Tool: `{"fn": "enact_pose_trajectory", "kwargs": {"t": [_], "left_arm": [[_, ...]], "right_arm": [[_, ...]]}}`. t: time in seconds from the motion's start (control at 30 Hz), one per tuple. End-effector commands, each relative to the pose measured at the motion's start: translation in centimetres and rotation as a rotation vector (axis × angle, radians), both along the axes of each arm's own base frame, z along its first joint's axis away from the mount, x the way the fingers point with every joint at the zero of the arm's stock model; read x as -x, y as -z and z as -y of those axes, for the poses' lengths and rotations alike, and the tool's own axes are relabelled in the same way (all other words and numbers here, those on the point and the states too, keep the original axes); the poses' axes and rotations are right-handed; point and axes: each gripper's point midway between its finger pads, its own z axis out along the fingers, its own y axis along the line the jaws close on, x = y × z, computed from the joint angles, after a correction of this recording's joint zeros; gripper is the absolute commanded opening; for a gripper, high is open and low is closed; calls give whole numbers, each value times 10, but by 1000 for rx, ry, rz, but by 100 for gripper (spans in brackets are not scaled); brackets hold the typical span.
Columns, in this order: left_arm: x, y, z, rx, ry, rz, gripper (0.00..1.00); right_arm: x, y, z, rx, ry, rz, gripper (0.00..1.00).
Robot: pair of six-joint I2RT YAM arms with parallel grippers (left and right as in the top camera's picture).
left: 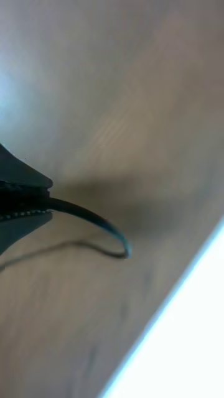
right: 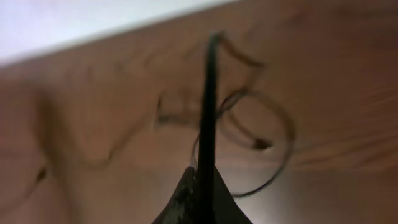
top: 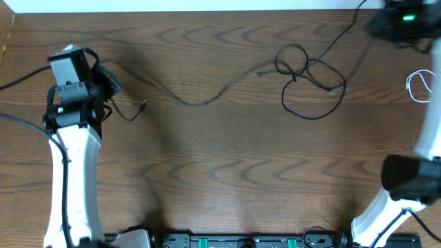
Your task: Untangle cables
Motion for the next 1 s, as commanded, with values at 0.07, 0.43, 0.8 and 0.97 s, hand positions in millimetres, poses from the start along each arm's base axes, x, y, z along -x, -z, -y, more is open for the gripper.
{"fn": "enact_pose_trajectory", "kwargs": {"t": [0.07,0.43,0.8,0.97], "left_arm": [[2,-96,40,26,212,305,7],[56,-224,55,133,161,732,7],[97,-276,81,192,268,915,7],[99,-274,81,196,265,903,7]], "right_arm": [[-5,47,-39,54,-111,-119,2],[-8,81,-78,60,-251,-177,83],[29,49,-183,67,-798,48,94],[7,59,-174,281,-576,20,98]]}}
